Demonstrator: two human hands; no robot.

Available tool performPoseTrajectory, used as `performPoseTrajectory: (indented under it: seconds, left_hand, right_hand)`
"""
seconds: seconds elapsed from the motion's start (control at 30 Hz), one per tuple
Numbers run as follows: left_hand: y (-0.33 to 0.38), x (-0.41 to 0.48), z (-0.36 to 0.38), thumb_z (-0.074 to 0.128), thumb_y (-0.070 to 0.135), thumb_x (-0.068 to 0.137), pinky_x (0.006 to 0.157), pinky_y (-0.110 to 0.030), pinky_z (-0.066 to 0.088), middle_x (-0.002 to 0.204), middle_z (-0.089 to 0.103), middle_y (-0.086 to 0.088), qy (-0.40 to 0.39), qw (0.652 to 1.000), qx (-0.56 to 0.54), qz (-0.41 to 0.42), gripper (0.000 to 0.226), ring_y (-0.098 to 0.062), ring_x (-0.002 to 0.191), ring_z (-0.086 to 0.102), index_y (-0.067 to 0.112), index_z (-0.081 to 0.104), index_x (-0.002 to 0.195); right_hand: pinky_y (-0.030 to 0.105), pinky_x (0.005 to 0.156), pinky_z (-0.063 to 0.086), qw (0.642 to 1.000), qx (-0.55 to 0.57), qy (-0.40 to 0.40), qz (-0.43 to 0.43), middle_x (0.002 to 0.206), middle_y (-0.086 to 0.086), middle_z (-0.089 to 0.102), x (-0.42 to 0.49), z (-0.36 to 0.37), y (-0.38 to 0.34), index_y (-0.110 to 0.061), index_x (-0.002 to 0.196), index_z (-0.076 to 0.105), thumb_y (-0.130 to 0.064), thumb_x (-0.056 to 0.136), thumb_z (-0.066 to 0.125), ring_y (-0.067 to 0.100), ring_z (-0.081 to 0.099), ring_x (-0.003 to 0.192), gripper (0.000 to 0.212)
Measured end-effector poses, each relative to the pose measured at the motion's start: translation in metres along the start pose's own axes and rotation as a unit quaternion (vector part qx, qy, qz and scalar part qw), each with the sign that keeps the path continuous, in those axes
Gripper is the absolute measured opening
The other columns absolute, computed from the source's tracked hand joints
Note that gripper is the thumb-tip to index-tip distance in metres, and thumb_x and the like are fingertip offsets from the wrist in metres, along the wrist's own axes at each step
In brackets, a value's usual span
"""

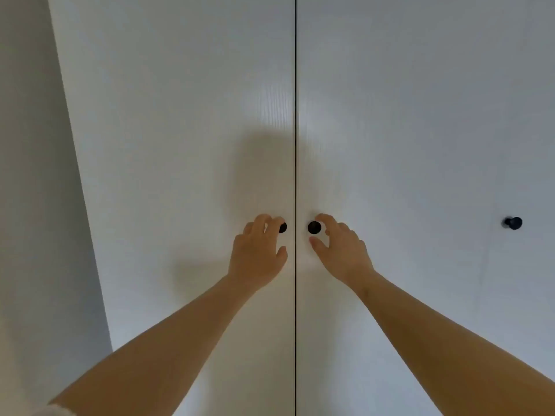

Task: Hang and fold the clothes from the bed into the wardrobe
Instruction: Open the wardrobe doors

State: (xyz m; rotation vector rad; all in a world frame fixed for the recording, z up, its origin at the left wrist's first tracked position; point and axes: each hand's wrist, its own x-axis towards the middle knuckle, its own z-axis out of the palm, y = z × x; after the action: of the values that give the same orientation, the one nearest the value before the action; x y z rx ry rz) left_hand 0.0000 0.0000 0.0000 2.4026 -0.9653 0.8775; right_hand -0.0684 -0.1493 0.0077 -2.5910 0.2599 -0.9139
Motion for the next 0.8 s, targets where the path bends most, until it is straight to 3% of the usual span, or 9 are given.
performPoseTrajectory:
  seconds: [0.1, 0.2, 0.4, 0.6, 0.73, 0.8]
  left_hand:
    - [-0.008, 0.01, 0.007, 0.051, 0.028, 0.089, 0.091, -0.03, 0.039, 0.136, 0.033, 0.001, -0.006, 0.998, -0.038, -0.043, 0.049, -0.02, 0.118, 0.041, 0.021, 0.035, 0.135]
    - [-0.015, 0.014, 0.013, 0.053, 0.025, 0.088, 0.094, -0.031, 0.039, 0.135, 0.035, 0.0, -0.007, 0.995, -0.079, -0.067, 0.049, -0.021, 0.12, 0.04, 0.02, 0.037, 0.135]
    - [-0.013, 0.007, 0.017, 0.055, 0.017, 0.087, 0.095, -0.028, 0.036, 0.133, 0.04, -0.001, 0.033, 0.983, -0.16, -0.082, 0.046, -0.02, 0.12, 0.04, 0.017, 0.044, 0.131]
    - [-0.012, 0.0, 0.012, 0.052, 0.01, 0.087, 0.097, -0.026, 0.035, 0.134, 0.042, 0.0, 0.025, 0.968, -0.233, -0.094, 0.046, -0.019, 0.121, 0.041, 0.019, 0.045, 0.132]
    - [0.0, -0.009, 0.007, 0.049, 0.009, 0.091, 0.086, -0.017, 0.031, 0.121, 0.043, 0.009, 0.003, 0.933, -0.346, -0.101, 0.044, -0.007, 0.114, 0.044, 0.025, 0.044, 0.132]
    - [0.012, -0.017, 0.006, 0.048, 0.009, 0.094, 0.086, -0.016, 0.033, 0.117, 0.042, 0.013, -0.02, 0.907, -0.409, -0.101, 0.041, -0.003, 0.108, 0.044, 0.027, 0.044, 0.13]
  right_hand:
    - [0.037, 0.089, 0.042, 0.999, 0.041, -0.004, 0.006, 0.117, 0.001, 0.055, 0.016, 0.013, -0.002, -0.022, 0.129, 0.042, -0.029, 0.096, 0.044, 0.023, 0.053, 0.102, 0.034]
    - [0.04, 0.081, 0.048, 0.996, 0.083, 0.025, 0.034, 0.097, 0.001, 0.057, 0.024, 0.023, -0.006, -0.016, 0.119, 0.044, -0.022, 0.096, 0.043, 0.024, 0.058, 0.091, 0.024]
    - [0.039, 0.075, 0.049, 0.998, 0.039, 0.034, 0.034, 0.083, -0.004, 0.052, 0.022, 0.024, -0.014, -0.017, 0.112, 0.046, -0.026, 0.096, 0.042, 0.023, 0.054, 0.082, 0.018]
    - [0.036, 0.078, 0.045, 0.993, 0.046, 0.068, 0.079, 0.093, -0.003, 0.052, 0.018, 0.015, -0.026, -0.017, 0.096, 0.05, -0.029, 0.094, 0.046, 0.021, 0.048, 0.092, 0.013]
    - [0.037, 0.081, 0.047, 0.985, 0.101, 0.111, 0.079, 0.087, -0.005, 0.053, -0.009, 0.009, -0.026, -0.02, 0.092, 0.048, -0.023, 0.092, 0.047, 0.018, 0.054, 0.083, 0.003]
    - [0.025, 0.075, 0.047, 0.98, 0.114, 0.149, 0.072, 0.083, -0.011, 0.052, -0.028, 0.001, -0.025, -0.024, 0.089, 0.048, -0.022, 0.093, 0.047, 0.01, 0.054, 0.077, 0.005]
